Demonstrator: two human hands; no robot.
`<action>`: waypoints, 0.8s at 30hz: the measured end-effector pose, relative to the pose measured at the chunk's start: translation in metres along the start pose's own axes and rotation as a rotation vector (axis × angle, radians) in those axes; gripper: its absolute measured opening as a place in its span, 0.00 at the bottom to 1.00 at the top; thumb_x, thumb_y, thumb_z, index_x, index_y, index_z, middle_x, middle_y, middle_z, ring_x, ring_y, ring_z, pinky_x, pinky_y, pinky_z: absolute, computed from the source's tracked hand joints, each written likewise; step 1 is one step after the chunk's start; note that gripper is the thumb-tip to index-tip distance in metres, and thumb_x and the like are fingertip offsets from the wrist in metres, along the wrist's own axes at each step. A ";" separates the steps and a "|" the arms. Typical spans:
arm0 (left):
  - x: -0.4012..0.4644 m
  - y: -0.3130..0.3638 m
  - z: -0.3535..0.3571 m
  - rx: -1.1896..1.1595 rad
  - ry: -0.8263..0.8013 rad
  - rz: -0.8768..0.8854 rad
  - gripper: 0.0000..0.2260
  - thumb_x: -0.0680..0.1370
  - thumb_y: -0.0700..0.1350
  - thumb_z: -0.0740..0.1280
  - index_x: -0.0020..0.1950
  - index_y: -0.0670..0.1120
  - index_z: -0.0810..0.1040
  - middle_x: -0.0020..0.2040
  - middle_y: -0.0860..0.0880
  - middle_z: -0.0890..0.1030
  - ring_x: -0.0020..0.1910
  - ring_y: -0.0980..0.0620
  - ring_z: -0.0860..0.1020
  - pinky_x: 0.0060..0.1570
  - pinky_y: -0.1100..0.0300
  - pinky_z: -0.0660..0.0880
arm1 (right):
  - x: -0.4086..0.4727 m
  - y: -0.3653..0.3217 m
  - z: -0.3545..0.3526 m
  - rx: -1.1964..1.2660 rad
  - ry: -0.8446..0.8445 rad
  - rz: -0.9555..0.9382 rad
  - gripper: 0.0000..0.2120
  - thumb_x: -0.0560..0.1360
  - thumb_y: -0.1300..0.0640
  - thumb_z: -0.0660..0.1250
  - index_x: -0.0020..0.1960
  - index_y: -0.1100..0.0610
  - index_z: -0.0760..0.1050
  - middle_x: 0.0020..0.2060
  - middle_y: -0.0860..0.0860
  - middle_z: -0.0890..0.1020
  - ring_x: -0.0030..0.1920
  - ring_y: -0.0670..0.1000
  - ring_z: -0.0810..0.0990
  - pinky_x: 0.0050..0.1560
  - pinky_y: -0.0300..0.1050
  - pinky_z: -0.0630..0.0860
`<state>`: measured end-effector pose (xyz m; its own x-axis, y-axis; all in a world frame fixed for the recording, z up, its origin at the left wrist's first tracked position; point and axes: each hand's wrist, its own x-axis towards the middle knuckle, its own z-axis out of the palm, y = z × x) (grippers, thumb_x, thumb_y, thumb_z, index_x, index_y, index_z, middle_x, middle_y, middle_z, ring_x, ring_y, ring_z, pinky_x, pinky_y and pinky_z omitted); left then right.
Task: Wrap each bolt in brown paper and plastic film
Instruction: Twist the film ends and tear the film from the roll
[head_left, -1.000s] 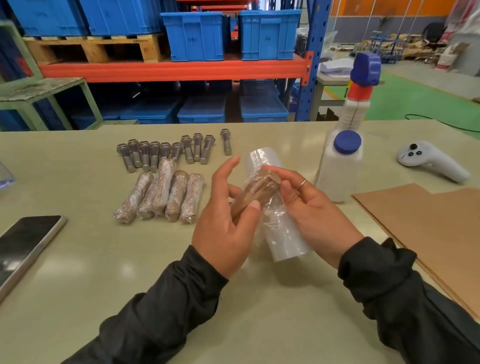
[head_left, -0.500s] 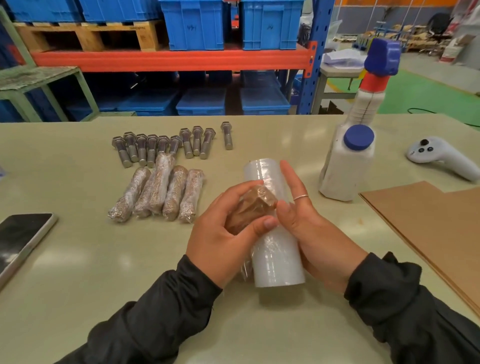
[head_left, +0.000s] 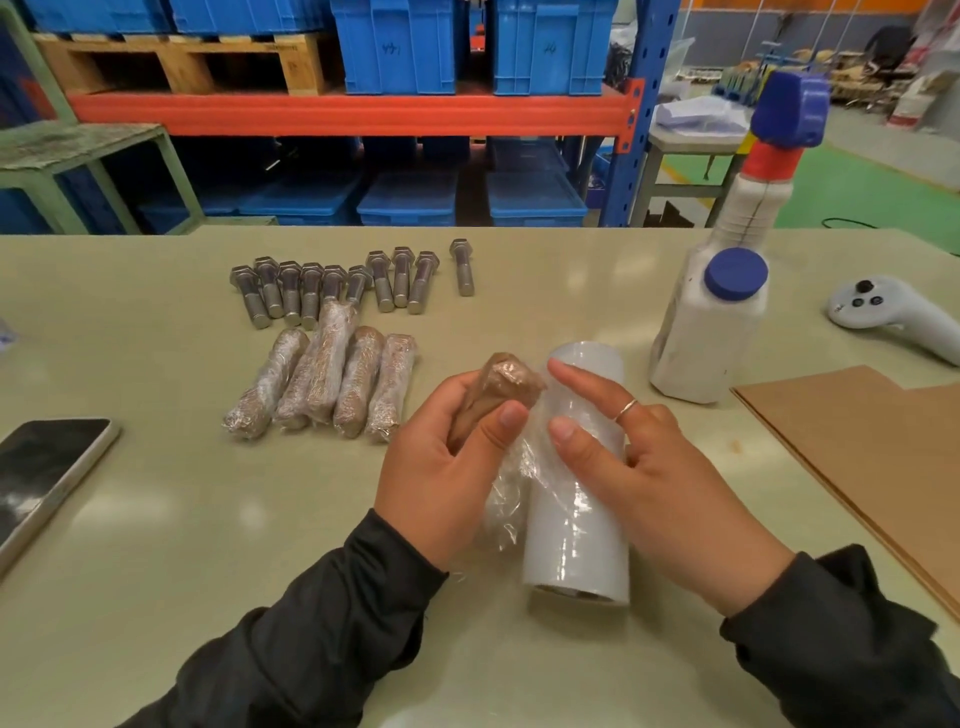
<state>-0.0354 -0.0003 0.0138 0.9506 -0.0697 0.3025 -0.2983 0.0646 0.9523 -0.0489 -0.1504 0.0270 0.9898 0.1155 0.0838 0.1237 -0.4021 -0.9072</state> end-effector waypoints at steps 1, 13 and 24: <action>0.000 0.000 0.001 0.001 0.008 -0.013 0.12 0.71 0.57 0.67 0.49 0.52 0.78 0.40 0.54 0.82 0.39 0.60 0.77 0.40 0.71 0.73 | -0.001 -0.001 0.001 -0.061 0.002 0.002 0.20 0.58 0.28 0.56 0.50 0.18 0.63 0.49 0.45 0.67 0.40 0.31 0.72 0.43 0.20 0.67; -0.004 0.012 0.008 0.038 -0.009 0.099 0.19 0.64 0.54 0.72 0.54 0.56 0.75 0.45 0.61 0.81 0.45 0.64 0.79 0.44 0.73 0.73 | -0.020 -0.010 0.033 -0.610 0.202 -0.286 0.13 0.74 0.39 0.38 0.55 0.36 0.56 0.41 0.46 0.57 0.33 0.46 0.69 0.29 0.31 0.67; 0.001 0.011 -0.001 -0.142 0.119 -0.199 0.17 0.59 0.61 0.67 0.34 0.48 0.76 0.25 0.52 0.73 0.22 0.55 0.70 0.24 0.65 0.70 | -0.004 -0.005 0.028 0.623 -0.067 0.236 0.37 0.61 0.37 0.65 0.66 0.25 0.53 0.56 0.44 0.79 0.50 0.49 0.83 0.53 0.52 0.79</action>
<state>-0.0375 0.0014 0.0241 0.9953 0.0219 0.0947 -0.0972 0.2006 0.9749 -0.0558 -0.1240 0.0196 0.9761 0.1531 -0.1540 -0.1800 0.1739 -0.9682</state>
